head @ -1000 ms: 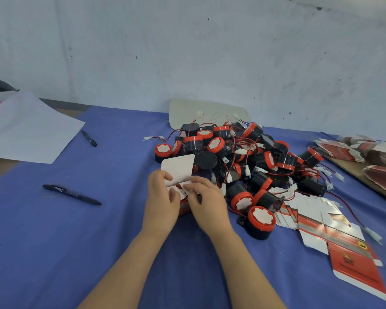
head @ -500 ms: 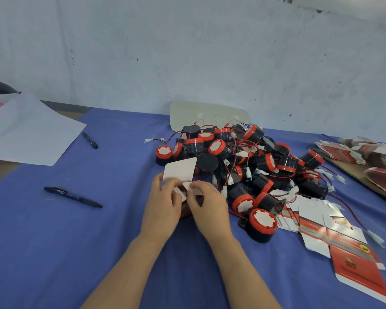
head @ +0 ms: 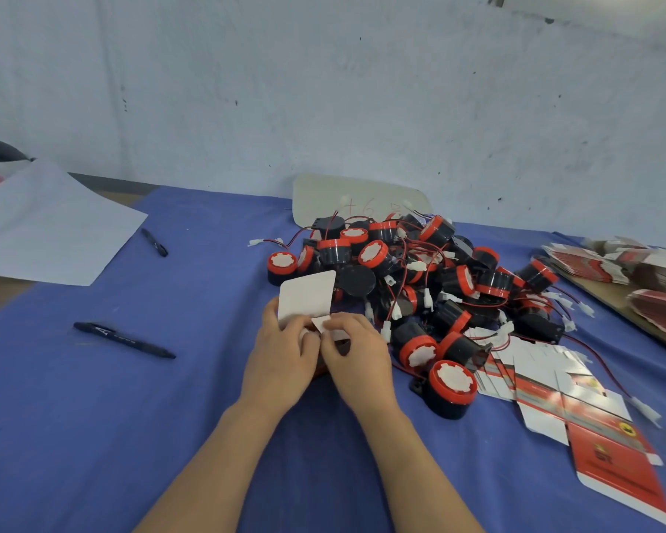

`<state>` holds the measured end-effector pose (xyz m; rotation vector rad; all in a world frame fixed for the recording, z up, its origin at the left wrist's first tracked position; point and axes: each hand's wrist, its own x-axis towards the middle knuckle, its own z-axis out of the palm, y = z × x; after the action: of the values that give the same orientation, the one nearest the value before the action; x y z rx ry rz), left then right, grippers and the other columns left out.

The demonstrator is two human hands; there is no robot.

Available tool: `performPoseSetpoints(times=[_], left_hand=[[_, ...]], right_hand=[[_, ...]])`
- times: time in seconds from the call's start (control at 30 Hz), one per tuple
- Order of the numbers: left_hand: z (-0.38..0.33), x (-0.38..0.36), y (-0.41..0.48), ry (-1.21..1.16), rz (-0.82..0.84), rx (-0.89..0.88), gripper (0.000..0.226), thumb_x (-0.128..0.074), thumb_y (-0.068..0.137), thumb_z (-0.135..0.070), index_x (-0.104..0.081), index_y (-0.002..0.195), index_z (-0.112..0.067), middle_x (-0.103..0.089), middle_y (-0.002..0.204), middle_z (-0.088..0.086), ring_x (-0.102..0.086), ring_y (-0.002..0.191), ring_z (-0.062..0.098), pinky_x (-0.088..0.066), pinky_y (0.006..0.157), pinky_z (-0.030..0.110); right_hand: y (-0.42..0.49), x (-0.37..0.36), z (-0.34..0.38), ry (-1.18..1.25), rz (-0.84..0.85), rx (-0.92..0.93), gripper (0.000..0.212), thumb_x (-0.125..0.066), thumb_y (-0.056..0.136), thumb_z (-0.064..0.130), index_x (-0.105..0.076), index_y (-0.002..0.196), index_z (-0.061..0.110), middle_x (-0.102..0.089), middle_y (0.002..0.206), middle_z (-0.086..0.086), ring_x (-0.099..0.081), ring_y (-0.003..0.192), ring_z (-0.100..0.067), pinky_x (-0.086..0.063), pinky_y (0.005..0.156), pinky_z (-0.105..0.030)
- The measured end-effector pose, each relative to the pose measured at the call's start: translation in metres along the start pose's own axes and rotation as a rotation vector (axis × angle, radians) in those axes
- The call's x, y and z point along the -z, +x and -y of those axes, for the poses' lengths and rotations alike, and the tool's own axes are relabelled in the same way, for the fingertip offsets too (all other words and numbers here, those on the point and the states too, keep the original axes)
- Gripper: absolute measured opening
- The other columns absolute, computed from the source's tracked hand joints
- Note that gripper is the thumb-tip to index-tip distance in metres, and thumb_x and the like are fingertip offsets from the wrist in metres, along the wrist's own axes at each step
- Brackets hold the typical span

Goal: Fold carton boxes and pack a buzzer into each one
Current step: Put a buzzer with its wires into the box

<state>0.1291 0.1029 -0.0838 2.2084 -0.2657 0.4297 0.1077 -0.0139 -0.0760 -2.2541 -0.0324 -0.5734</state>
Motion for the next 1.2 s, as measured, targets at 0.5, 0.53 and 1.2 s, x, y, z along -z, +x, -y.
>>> performPoseSetpoints(times=[0.5,0.53,1.2], left_hand=[[-0.002,-0.002,-0.005,-0.049,-0.076,-0.019,0.015,-0.049,0.095,-0.02,-0.044,0.109,-0.023,-0.034,0.133,-0.004,-0.046,0.089,0.001,-0.037,0.057,0.011],[-0.002,-0.002,-0.005,-0.082,-0.1,-0.03,0.021,-0.051,0.094,-0.017,-0.04,0.11,-0.024,-0.034,0.13,-0.006,-0.044,0.087,-0.004,-0.037,0.056,0.009],[0.012,0.025,0.003,-0.274,0.089,-0.14,0.046,-0.053,0.083,0.013,-0.062,0.085,-0.032,-0.062,0.099,-0.005,-0.057,0.092,-0.001,-0.044,0.078,0.01]], right_hand=[[-0.001,0.0,0.002,0.048,0.017,0.009,0.015,-0.058,0.091,0.02,-0.07,0.102,0.022,-0.056,0.113,0.014,-0.054,0.107,-0.017,-0.049,0.086,-0.036],[0.0,0.0,0.0,0.052,0.028,0.006,0.016,-0.058,0.092,0.02,-0.071,0.102,0.023,-0.055,0.115,0.014,-0.053,0.108,-0.016,-0.049,0.087,-0.036],[0.004,0.038,-0.002,0.172,0.391,0.051,0.053,-0.074,0.082,0.028,-0.045,0.127,0.026,-0.048,0.126,0.013,-0.046,0.115,0.008,-0.037,0.094,-0.006]])
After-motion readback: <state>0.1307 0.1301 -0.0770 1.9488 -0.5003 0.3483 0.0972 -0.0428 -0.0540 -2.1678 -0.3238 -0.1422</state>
